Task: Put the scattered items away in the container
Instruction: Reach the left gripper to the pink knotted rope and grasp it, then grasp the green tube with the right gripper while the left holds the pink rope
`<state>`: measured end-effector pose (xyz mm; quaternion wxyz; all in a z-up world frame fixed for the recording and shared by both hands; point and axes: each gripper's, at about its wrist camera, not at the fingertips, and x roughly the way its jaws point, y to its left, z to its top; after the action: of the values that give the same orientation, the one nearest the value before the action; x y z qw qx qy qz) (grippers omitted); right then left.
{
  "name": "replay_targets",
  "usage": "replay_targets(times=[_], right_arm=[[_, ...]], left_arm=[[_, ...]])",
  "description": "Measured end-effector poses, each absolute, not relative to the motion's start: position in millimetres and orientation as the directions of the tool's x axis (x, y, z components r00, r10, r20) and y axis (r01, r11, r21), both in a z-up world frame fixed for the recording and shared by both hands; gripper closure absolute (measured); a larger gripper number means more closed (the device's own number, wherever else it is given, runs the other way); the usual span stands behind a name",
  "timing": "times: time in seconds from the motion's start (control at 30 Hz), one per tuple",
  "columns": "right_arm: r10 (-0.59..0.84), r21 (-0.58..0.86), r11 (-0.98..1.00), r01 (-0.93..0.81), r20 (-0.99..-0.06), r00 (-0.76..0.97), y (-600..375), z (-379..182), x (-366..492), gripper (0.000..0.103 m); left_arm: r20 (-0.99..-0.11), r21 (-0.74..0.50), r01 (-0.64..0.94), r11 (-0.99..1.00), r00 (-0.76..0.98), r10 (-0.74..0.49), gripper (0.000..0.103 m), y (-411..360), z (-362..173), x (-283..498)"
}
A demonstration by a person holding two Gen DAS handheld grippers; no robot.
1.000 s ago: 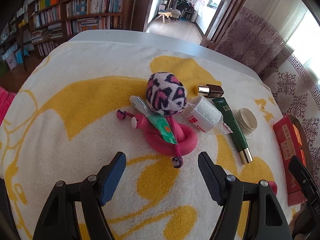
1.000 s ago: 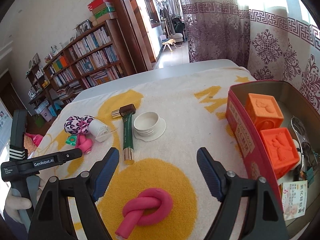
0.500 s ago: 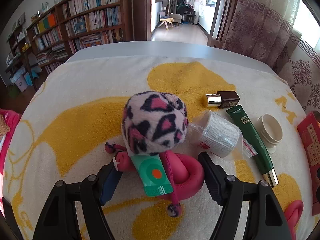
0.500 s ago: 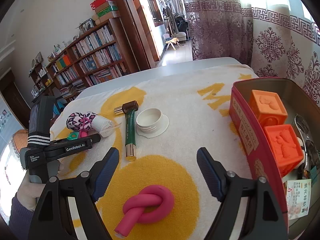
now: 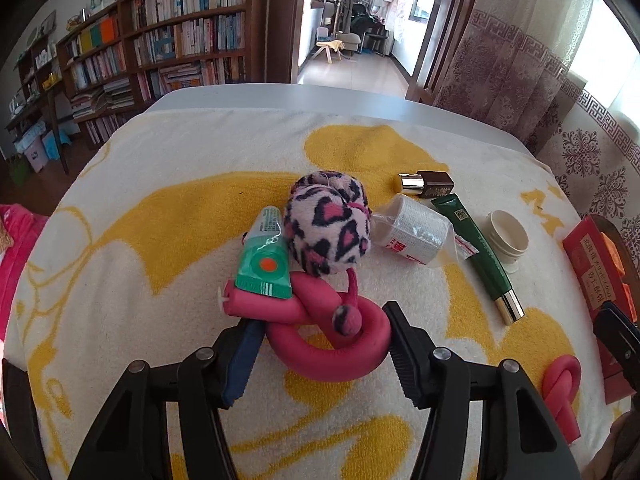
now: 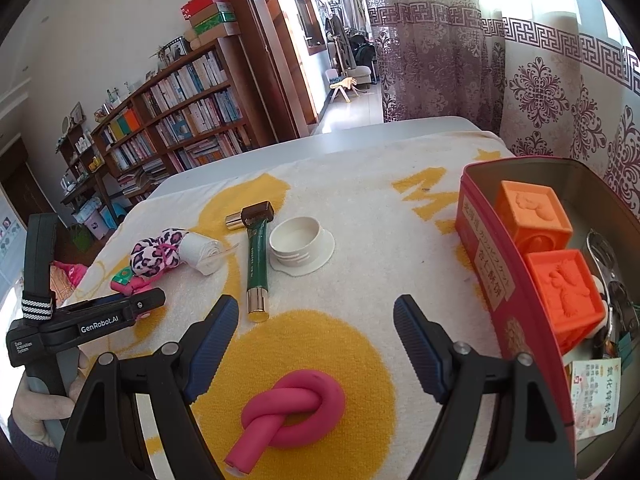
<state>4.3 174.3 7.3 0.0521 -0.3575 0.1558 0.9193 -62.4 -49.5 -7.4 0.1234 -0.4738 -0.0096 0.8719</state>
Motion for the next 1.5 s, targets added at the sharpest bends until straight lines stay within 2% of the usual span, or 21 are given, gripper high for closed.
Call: replay_targets(times=[0.47,0.57,0.63,0.7,1.0,1.17,1.3,1.4,1.5], right_arm=[[-0.057,0.203,-0.972,-0.118,-0.693,-0.719,149,6,-2,0.020],[-0.099,0.195,-0.979,-0.063,-0.721,-0.685,139,9,-14,0.030],[-0.155,0.215,-0.976,-0.018,-0.756,-0.636,132,7,-27,0.042],[-0.185,0.222,-0.975,0.011,-0.783,-0.594,127,3,-41,0.049],[-0.130,0.142,-0.990,0.011,-0.871,-0.473,119,-21,-96,0.058],[-0.103,0.099,-0.995,0.031,-0.888,-0.448,113,-30,-114,0.064],[-0.074,0.071,-0.997,0.025,-0.889,-0.451,115,-29,-119,0.080],[-0.106,0.111,-0.994,0.015,-0.886,-0.452,121,-27,-111,0.082],[-0.223,0.256,-0.967,-0.012,-0.865,-0.449,137,-26,-98,0.083]], left_arm=[[-0.785,-0.236,-0.219,-0.947,-0.531,0.319,0.042,-63,3,-27],[-0.780,-0.241,-0.218,-0.946,-0.536,0.322,0.042,-66,4,-25],[-0.777,-0.242,-0.214,-0.946,-0.542,0.322,0.042,-68,4,-23],[-0.773,-0.252,-0.208,-0.945,-0.544,0.326,0.042,-71,5,-22],[-0.773,-0.280,-0.209,-0.937,-0.530,0.349,0.041,-75,5,-21],[-0.778,-0.278,-0.222,-0.934,-0.518,0.355,0.041,-70,3,-20],[-0.782,-0.276,-0.223,-0.935,-0.514,0.353,0.041,-68,1,-20],[-0.786,-0.286,-0.214,-0.934,-0.506,0.356,0.041,-69,-1,-22],[-0.788,-0.292,-0.212,-0.933,-0.499,0.360,0.041,-69,-3,-23]])
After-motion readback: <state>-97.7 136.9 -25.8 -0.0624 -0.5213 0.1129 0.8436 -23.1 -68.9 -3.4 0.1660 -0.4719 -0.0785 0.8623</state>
